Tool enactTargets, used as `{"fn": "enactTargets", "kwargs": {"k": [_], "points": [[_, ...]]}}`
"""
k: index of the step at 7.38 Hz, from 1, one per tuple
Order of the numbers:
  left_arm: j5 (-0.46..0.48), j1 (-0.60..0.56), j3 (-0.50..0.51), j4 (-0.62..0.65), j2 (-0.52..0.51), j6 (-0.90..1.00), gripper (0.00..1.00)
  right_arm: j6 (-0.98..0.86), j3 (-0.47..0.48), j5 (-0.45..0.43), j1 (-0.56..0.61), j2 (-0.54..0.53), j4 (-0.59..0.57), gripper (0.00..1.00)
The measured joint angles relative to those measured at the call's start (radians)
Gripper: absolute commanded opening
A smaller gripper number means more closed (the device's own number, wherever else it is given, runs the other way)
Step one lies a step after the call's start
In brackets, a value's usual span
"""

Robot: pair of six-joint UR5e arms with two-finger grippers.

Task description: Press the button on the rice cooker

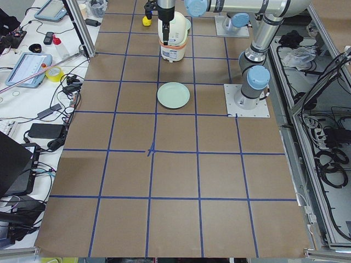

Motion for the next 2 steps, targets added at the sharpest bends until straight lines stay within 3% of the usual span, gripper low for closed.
{"fn": "enactTargets", "kwargs": {"k": [2], "points": [[0.0,0.0,0.0,0.0,0.0,0.0,1.0,0.002,0.0,-0.003,0.0,0.0,0.001,1.0]]}}
